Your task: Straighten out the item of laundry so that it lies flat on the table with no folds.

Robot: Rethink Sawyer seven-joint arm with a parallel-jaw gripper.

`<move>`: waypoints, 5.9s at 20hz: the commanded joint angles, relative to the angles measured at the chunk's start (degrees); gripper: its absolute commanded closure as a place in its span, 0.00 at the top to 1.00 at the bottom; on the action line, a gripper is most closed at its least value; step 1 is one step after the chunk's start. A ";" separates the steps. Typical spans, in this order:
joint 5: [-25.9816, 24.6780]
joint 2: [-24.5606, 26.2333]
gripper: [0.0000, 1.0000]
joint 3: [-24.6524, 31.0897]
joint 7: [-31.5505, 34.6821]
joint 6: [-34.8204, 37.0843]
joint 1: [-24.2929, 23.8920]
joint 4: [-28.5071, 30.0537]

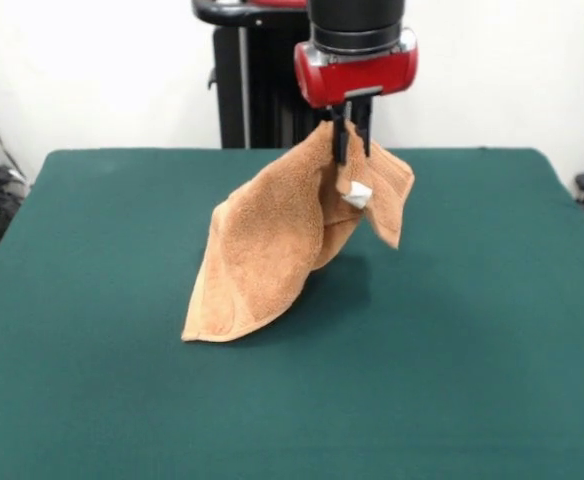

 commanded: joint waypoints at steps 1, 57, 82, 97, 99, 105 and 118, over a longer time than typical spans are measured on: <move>3.20 0.20 0.00 -0.70 16.52 8.75 3.30 -1.43; 4.18 11.73 0.00 -8.08 20.47 16.19 11.07 -19.06; 5.96 24.92 0.00 -6.73 17.89 3.57 8.56 -24.06; 7.63 19.70 0.00 -9.71 20.14 10.26 12.58 -22.79; 7.73 19.65 0.00 -9.86 19.97 10.63 12.59 -22.70; 7.85 19.83 0.00 -10.67 20.38 12.19 13.47 -24.10; 8.08 19.44 1.00 -10.30 19.93 8.72 13.61 -23.58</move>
